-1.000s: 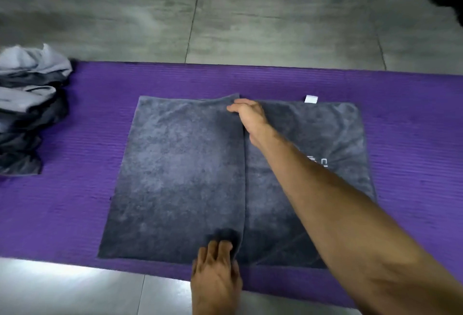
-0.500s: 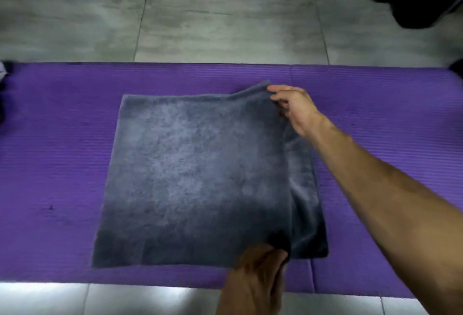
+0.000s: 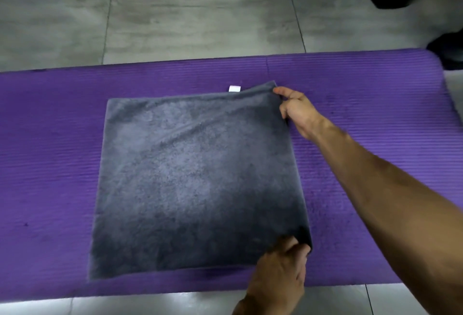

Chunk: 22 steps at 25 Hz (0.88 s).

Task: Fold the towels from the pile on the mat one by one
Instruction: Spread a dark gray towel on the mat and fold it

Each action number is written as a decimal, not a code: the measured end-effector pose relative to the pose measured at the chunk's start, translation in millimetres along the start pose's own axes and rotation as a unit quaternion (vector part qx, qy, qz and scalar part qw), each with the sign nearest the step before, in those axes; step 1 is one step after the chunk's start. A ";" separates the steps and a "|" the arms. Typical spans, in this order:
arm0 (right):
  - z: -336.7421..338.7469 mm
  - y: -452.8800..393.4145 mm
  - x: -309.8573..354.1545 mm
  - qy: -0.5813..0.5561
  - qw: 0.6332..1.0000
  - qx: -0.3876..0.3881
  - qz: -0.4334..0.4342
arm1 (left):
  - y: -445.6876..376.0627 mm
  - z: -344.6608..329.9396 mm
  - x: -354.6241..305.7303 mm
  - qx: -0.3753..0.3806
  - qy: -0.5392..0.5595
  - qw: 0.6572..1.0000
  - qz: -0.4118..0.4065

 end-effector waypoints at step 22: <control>-109.0 29.7 -50.8 0.581 0.754 -0.225 0.207 | -109.0 254.5 350.9 -0.003 -0.270 0.919 0.287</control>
Point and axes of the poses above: each hand's wrist, its own y-axis away from the middle knuckle, its own z-axis out of the back of the hand, x = y × z, the point moved 5 cm from there along -y, towards the middle knuckle, and after that the axes turned 6 degrees about -z, right-handed, at the moved point
